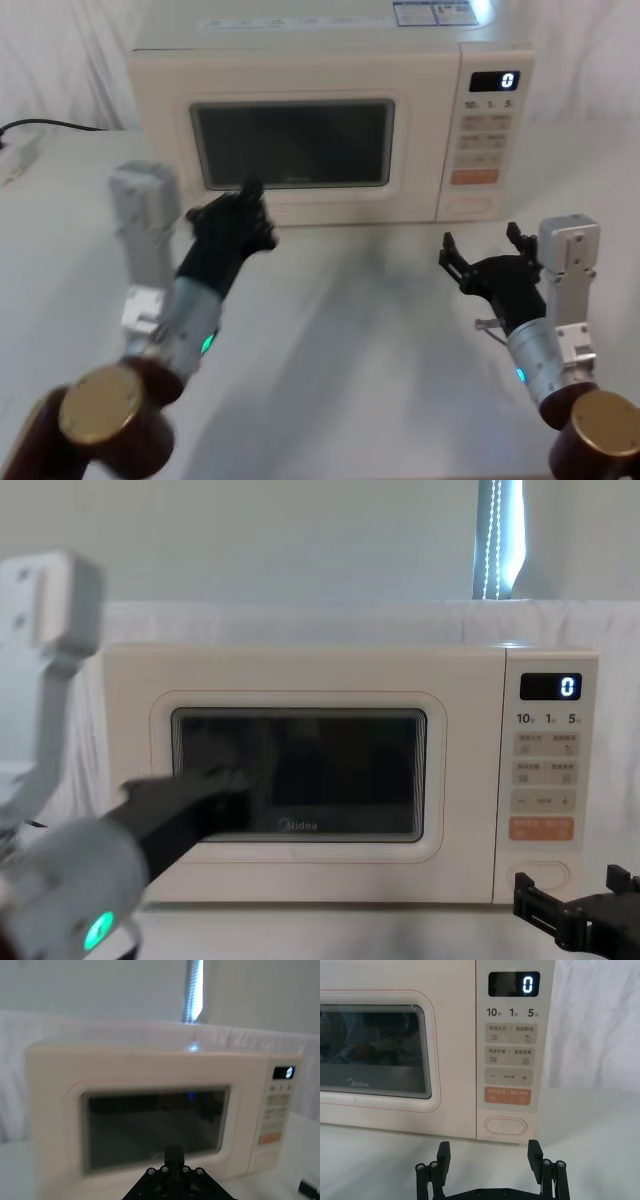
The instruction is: Press the button to open the microwave door with one hand; close the microwave door with the other hand.
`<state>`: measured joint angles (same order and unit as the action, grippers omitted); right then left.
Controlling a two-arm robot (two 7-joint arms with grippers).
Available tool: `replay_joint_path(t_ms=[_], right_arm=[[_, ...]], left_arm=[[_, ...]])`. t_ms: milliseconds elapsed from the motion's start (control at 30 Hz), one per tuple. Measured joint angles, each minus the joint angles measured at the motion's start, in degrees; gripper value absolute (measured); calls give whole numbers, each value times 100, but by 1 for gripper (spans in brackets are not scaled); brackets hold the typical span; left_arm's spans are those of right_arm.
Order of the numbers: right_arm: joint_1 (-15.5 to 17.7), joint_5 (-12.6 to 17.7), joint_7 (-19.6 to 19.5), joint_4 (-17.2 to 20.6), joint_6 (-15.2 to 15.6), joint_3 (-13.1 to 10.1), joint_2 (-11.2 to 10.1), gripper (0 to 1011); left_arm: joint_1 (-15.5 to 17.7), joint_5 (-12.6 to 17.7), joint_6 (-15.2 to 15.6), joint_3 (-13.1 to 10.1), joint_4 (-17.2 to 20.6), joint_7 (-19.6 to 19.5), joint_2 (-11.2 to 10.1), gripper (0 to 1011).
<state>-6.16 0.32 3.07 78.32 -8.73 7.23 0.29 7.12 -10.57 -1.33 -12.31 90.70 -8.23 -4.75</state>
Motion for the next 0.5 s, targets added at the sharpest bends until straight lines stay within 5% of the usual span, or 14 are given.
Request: replay_joint_path(t_ms=[200, 500], right_arm=[[0, 0, 0, 0, 0, 1, 0, 1002], [0, 0, 0, 0, 0, 0, 0, 1002]], left_arm=[[-584, -187, -136, 306, 192, -51, -197, 0], [-727, -311, -219, 482, 84, -146, -308, 0]])
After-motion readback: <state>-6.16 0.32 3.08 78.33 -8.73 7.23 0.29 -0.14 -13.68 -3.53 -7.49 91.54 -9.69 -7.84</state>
